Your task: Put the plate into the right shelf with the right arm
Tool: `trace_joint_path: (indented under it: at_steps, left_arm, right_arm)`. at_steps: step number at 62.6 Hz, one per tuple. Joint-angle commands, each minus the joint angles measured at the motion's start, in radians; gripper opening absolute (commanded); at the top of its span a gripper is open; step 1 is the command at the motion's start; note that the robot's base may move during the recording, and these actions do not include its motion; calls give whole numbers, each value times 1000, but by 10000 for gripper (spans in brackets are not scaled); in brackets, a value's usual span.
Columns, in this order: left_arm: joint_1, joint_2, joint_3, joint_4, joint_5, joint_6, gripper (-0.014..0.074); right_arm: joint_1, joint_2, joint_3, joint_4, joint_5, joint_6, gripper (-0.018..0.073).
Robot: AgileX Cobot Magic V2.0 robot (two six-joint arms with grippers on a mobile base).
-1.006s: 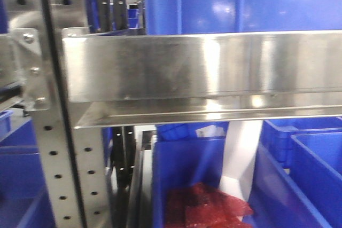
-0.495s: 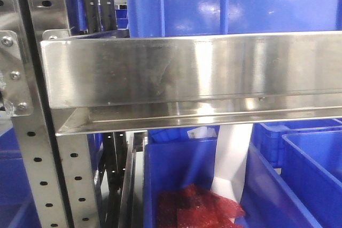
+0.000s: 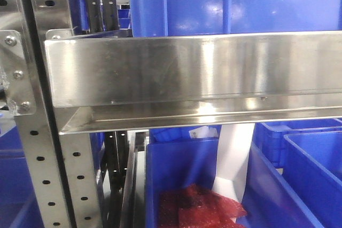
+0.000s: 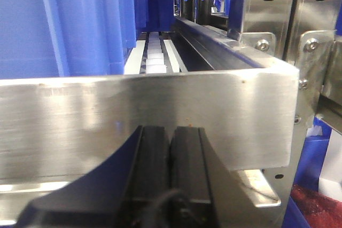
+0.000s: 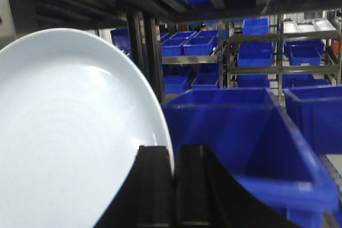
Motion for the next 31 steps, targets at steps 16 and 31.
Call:
trace_joint_path:
  at_steps: [16, 31]
  left_arm:
    - [-4, -11, 8, -4, -78, -2, -47]
    - [-4, -11, 8, -4, -78, -2, -47]
  right_arm:
    - [-1, 408, -458, -43, 92, -4, 65]
    - [-32, 635, -707, -90, 221, -4, 65]
